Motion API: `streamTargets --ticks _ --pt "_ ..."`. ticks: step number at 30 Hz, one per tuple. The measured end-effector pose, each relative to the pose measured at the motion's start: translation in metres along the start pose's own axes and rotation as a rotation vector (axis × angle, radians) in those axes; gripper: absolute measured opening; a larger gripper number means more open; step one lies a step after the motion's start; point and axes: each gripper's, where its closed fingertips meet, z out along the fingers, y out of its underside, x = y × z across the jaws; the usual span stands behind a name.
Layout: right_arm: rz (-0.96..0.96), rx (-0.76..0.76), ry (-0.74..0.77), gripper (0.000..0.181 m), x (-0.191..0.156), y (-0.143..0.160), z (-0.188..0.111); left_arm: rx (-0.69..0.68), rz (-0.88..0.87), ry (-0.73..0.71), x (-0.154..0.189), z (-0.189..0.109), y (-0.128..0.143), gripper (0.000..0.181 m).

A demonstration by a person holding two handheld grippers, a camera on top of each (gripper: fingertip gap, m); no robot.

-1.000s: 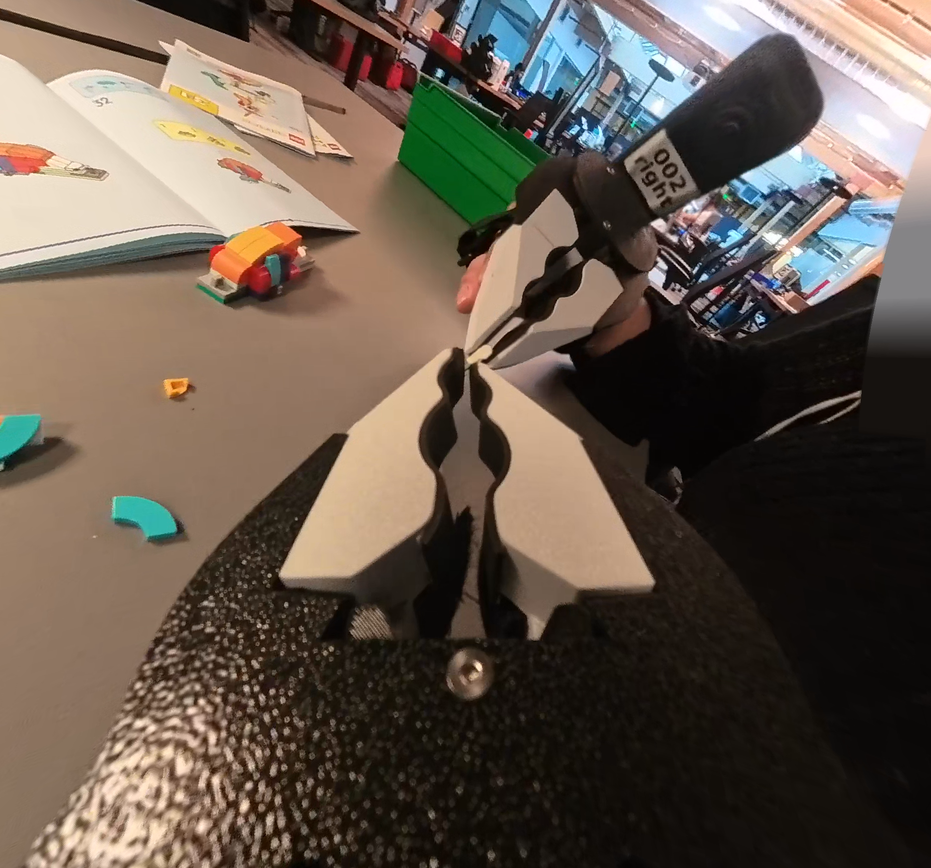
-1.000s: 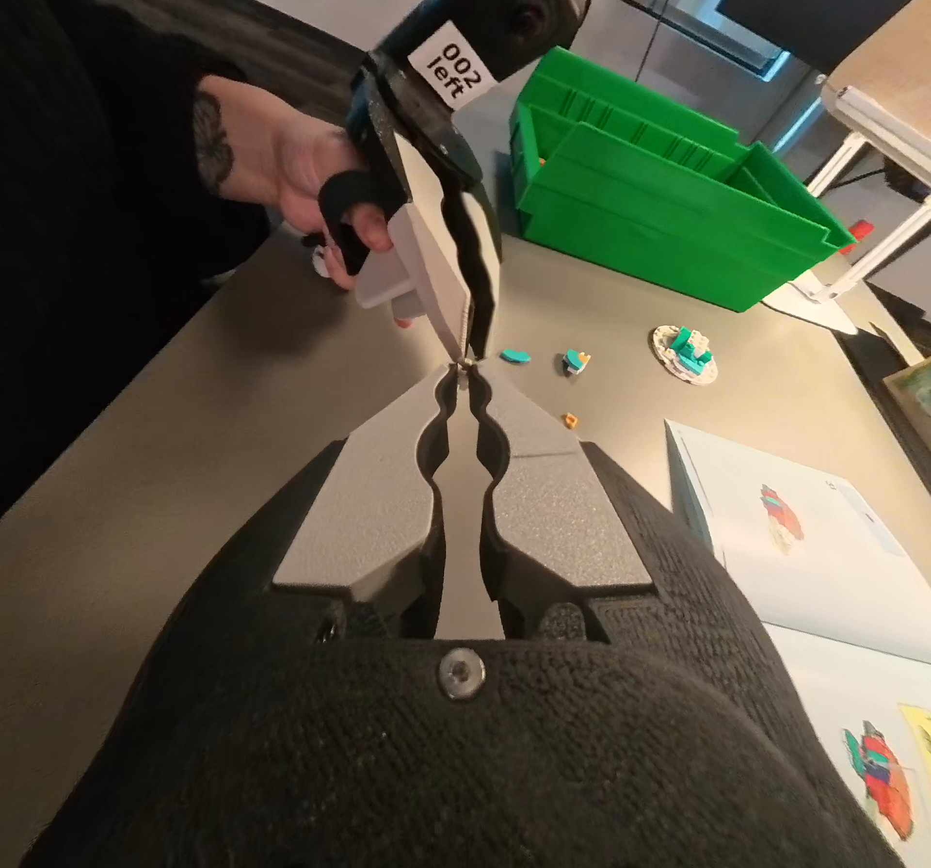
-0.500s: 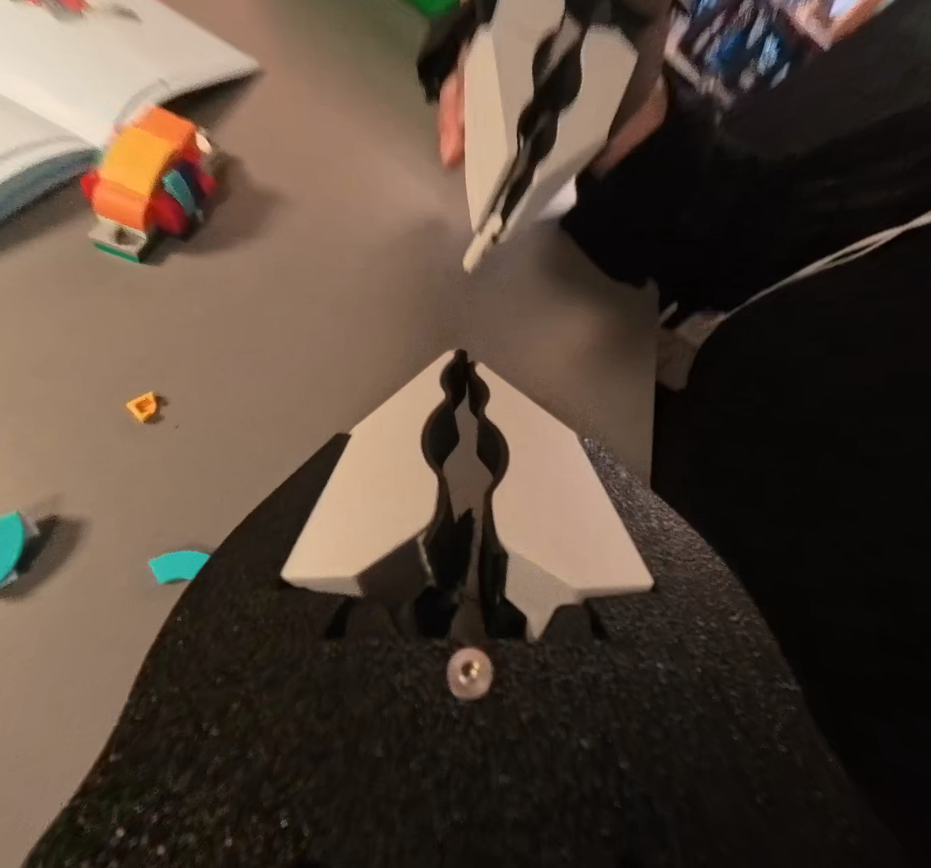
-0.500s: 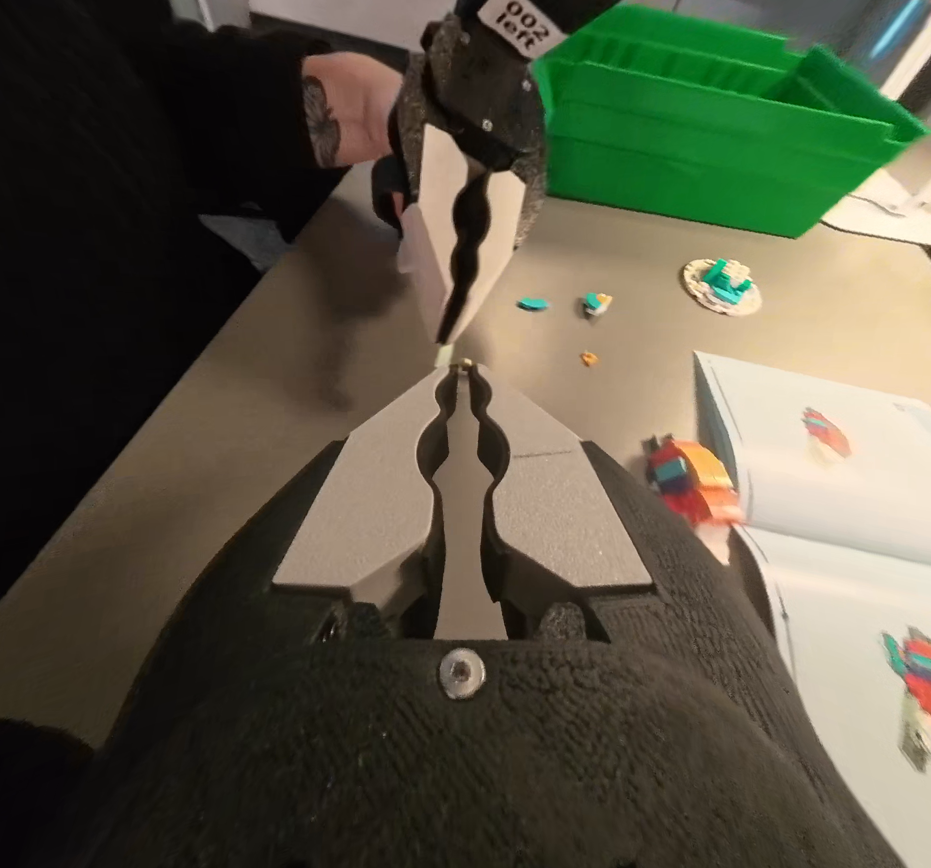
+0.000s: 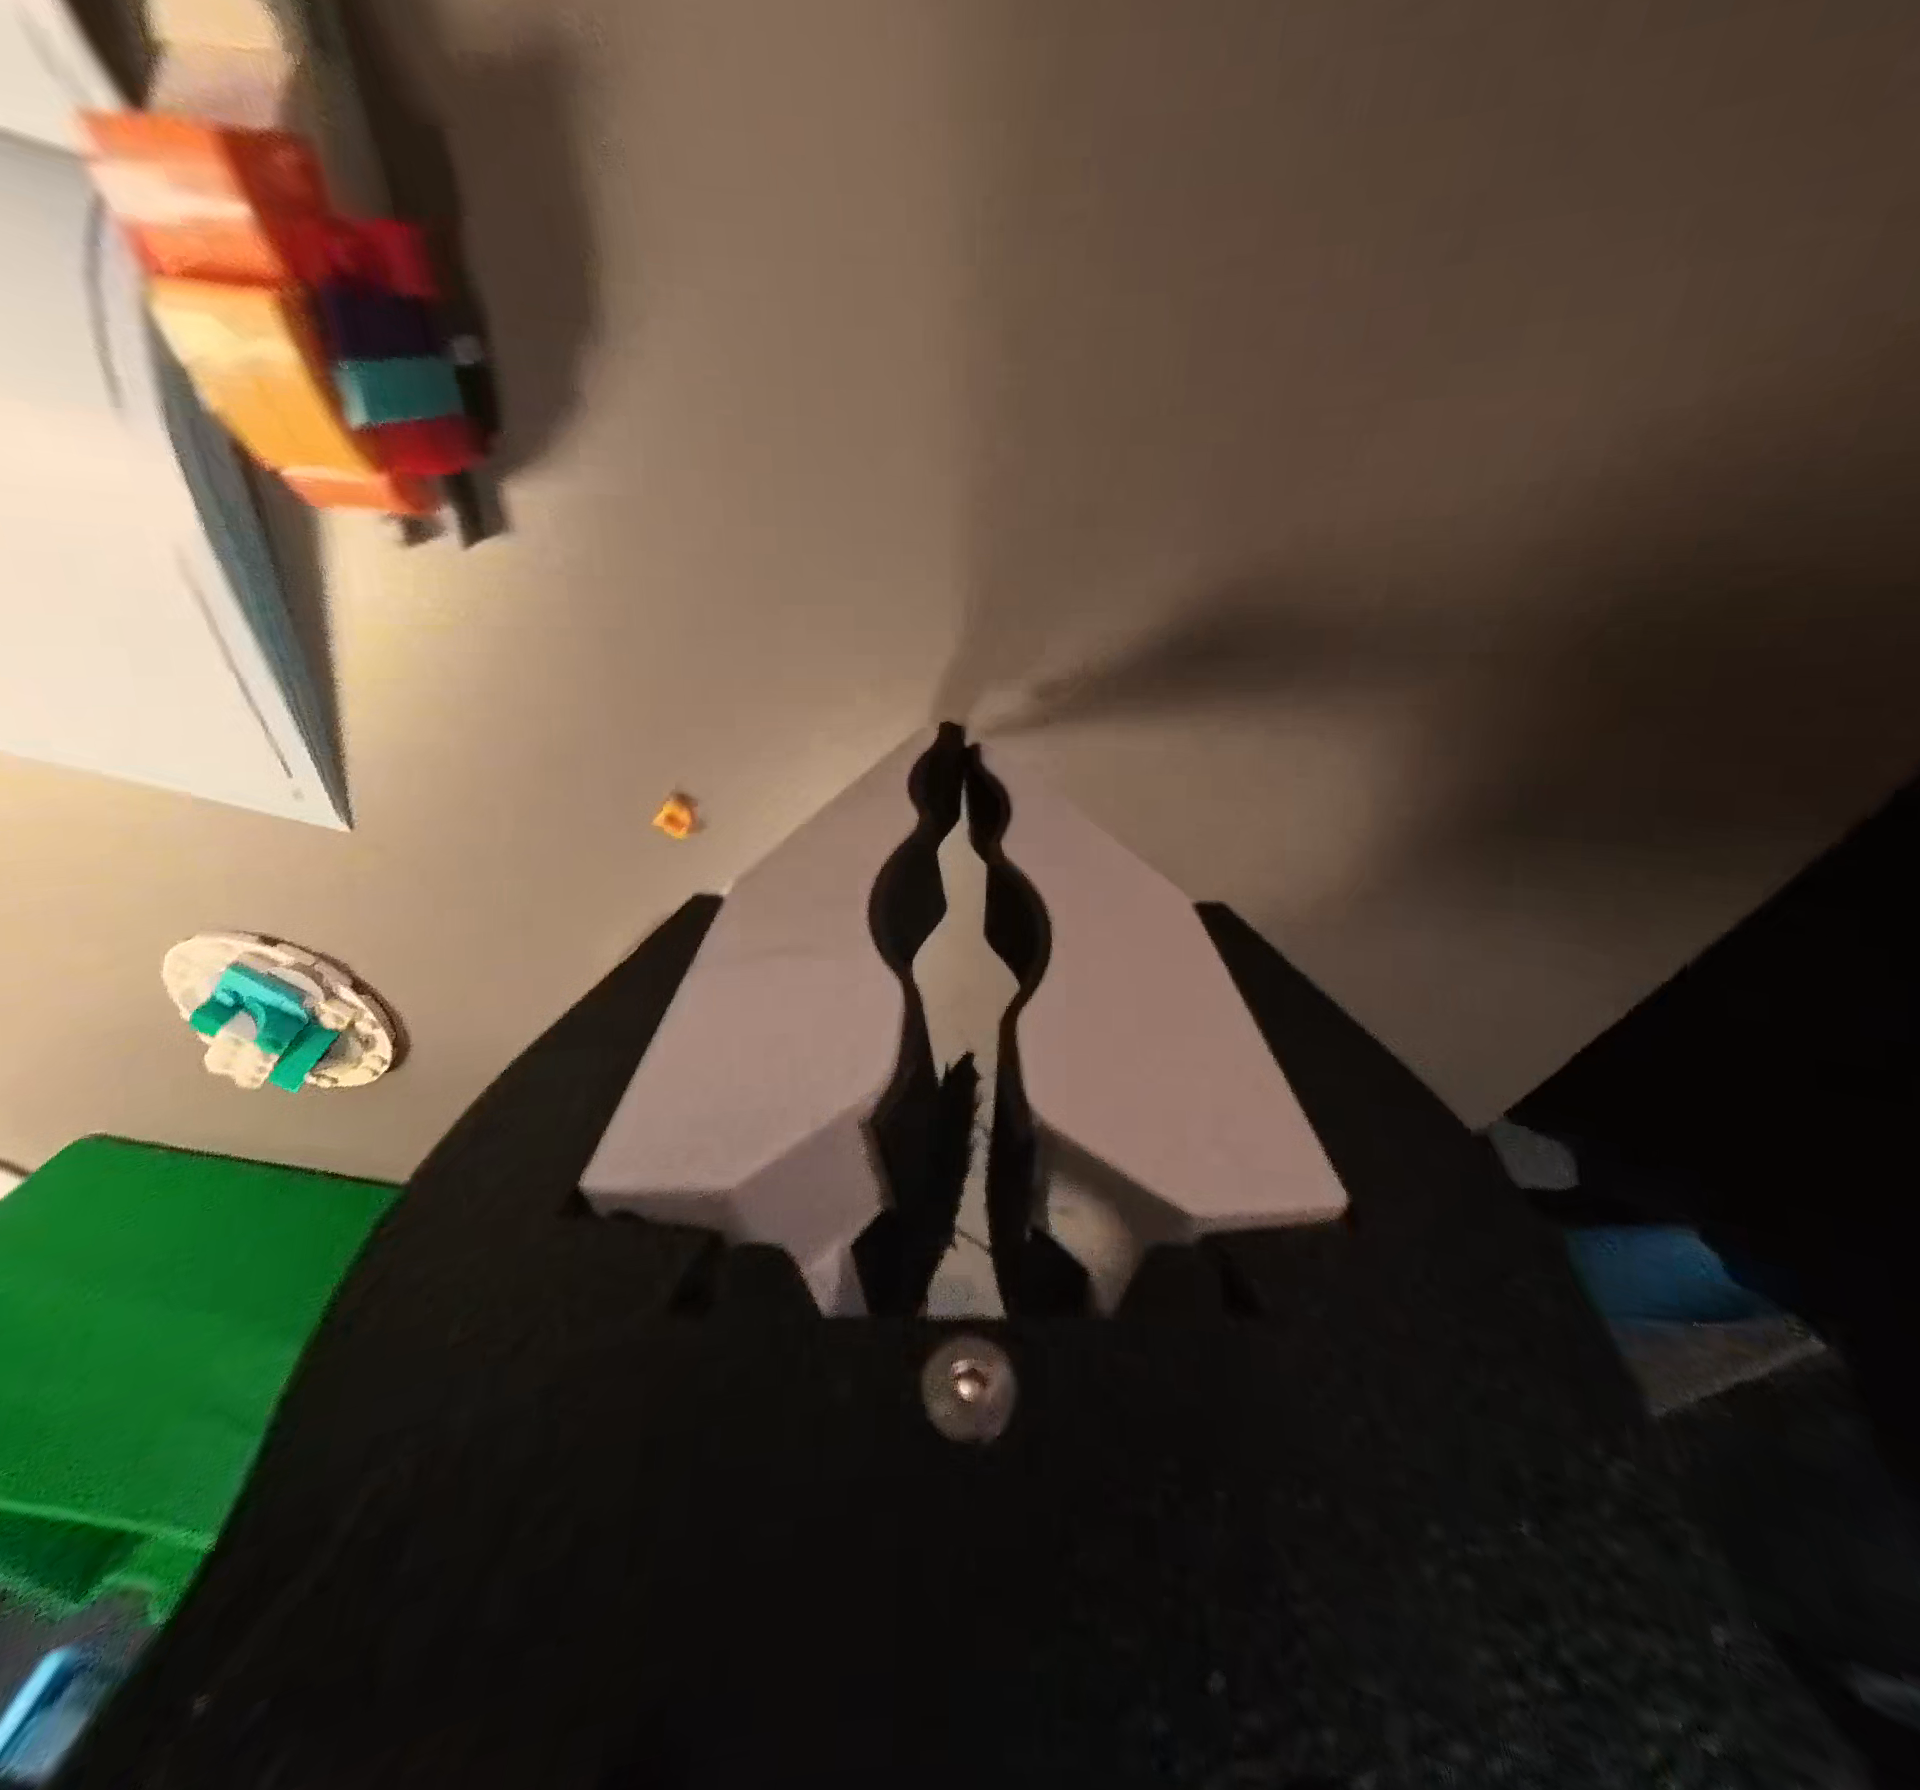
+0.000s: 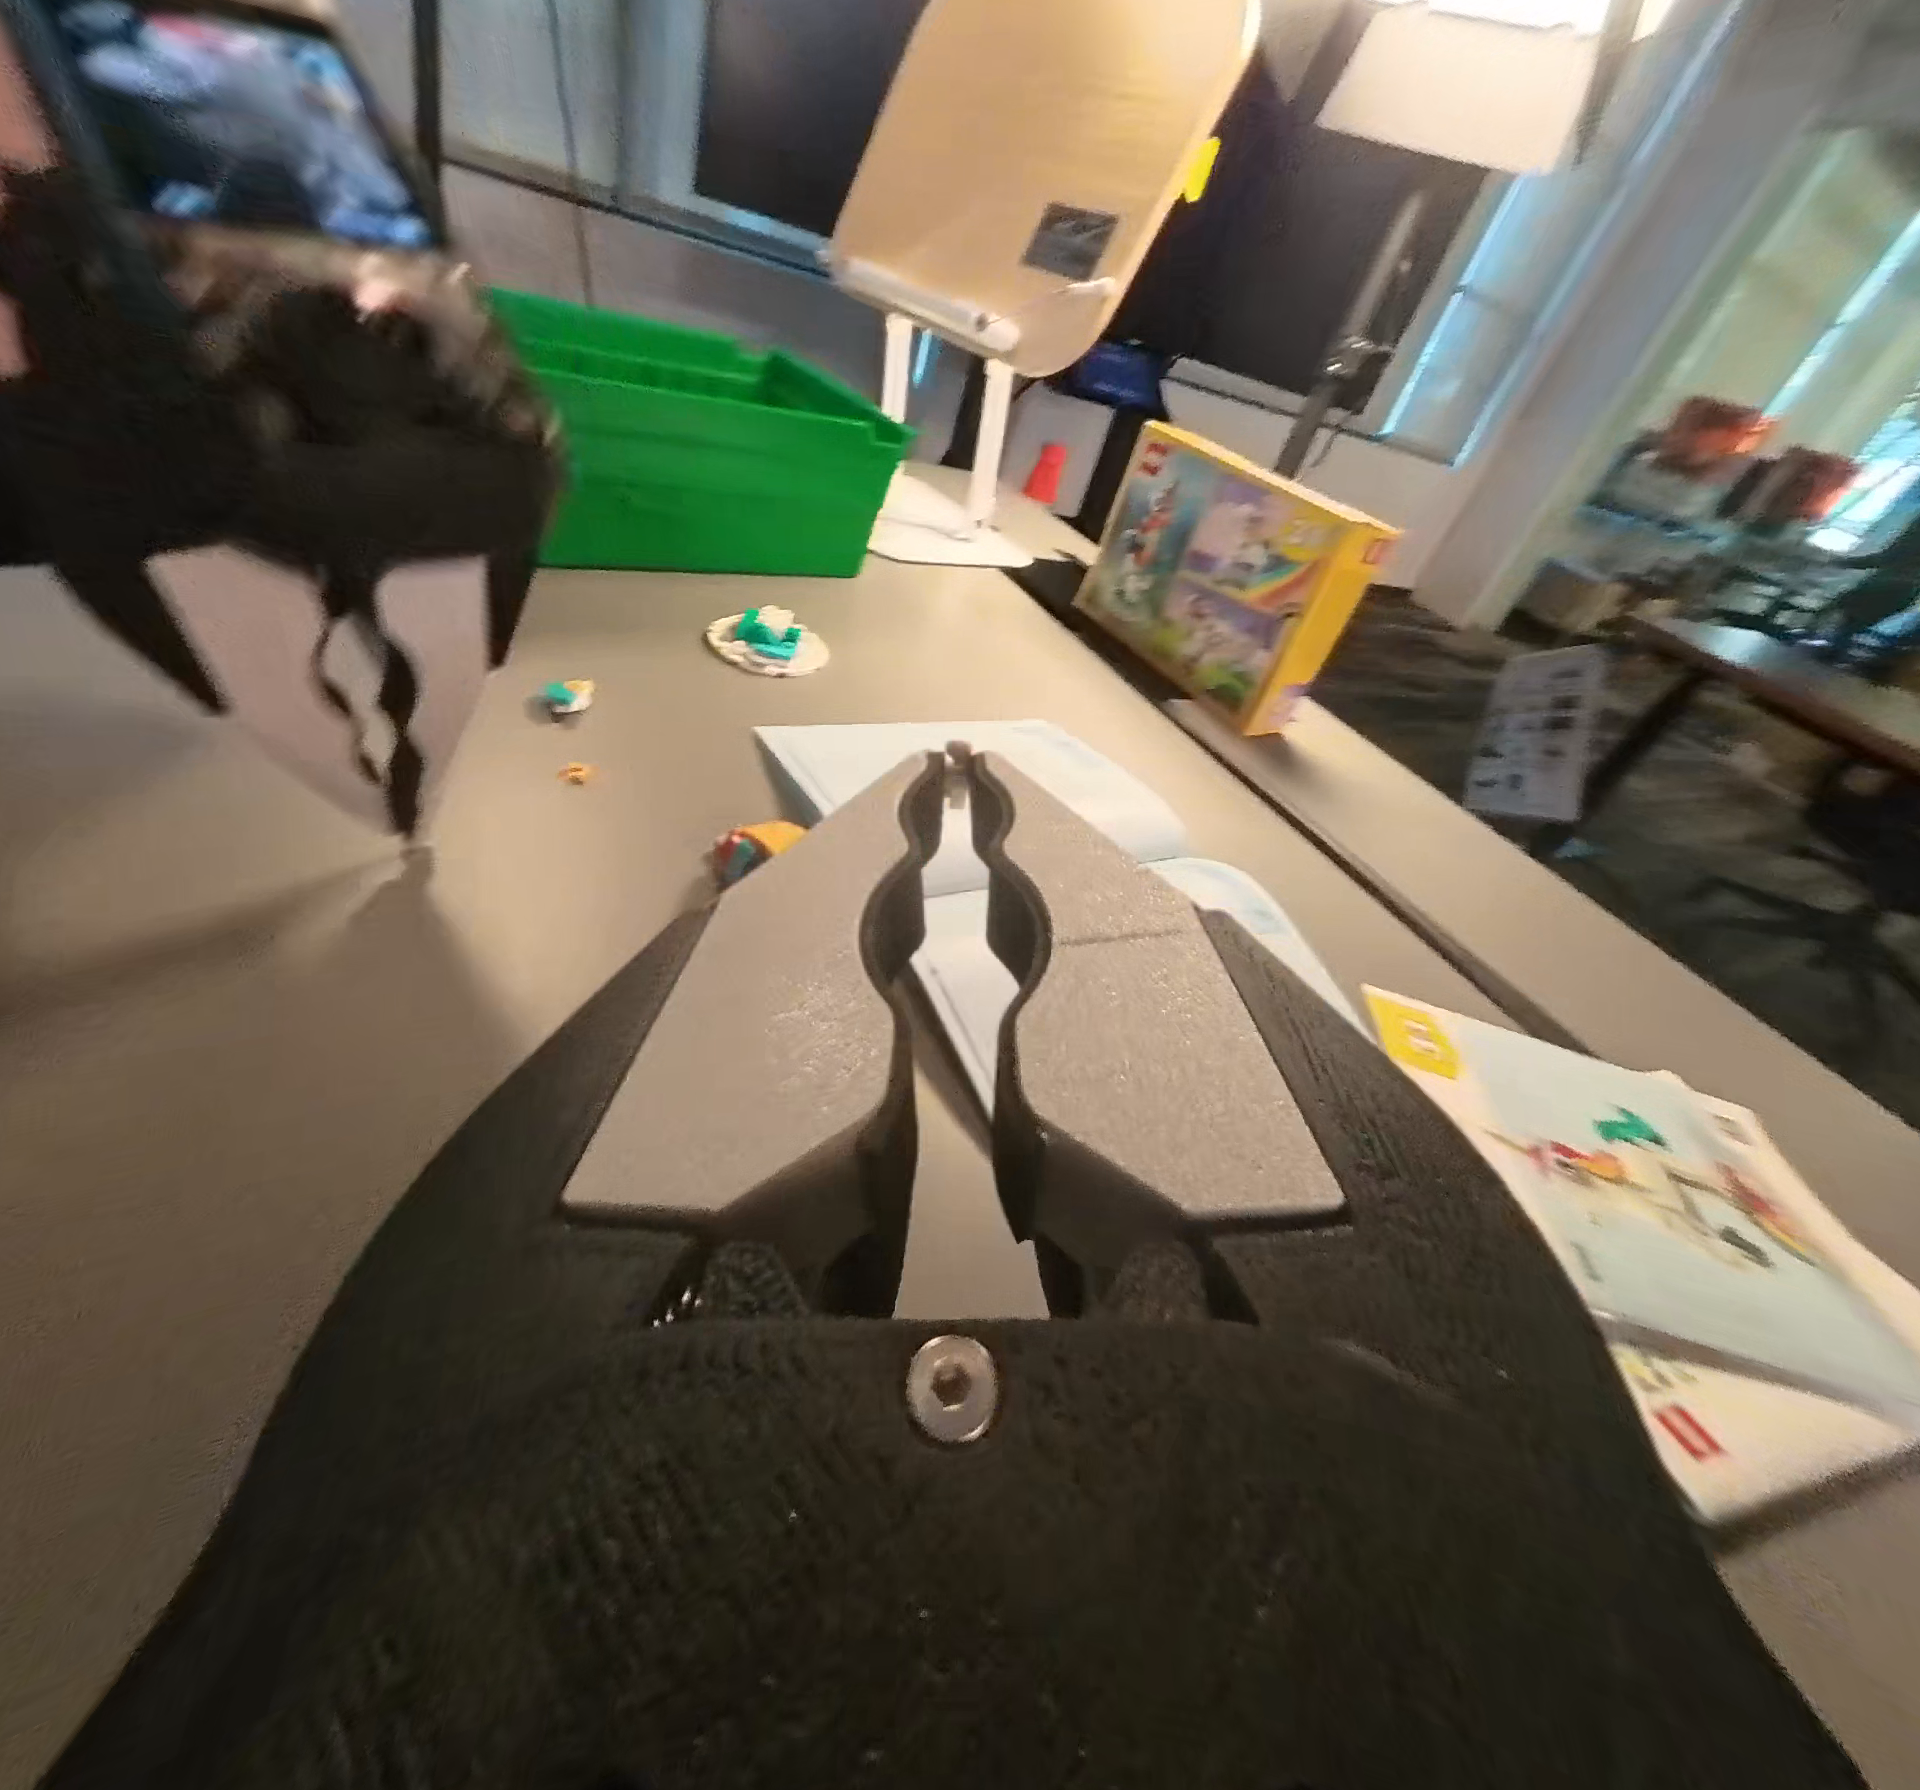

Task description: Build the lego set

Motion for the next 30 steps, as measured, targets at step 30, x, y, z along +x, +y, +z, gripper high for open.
streamTargets --ticks 30 --pt "0.130 -0.327 -0.595 0.003 -0.137 0.042 0.033 0.761 -0.461 0.044 0.004 0.007 0.003 0.027"
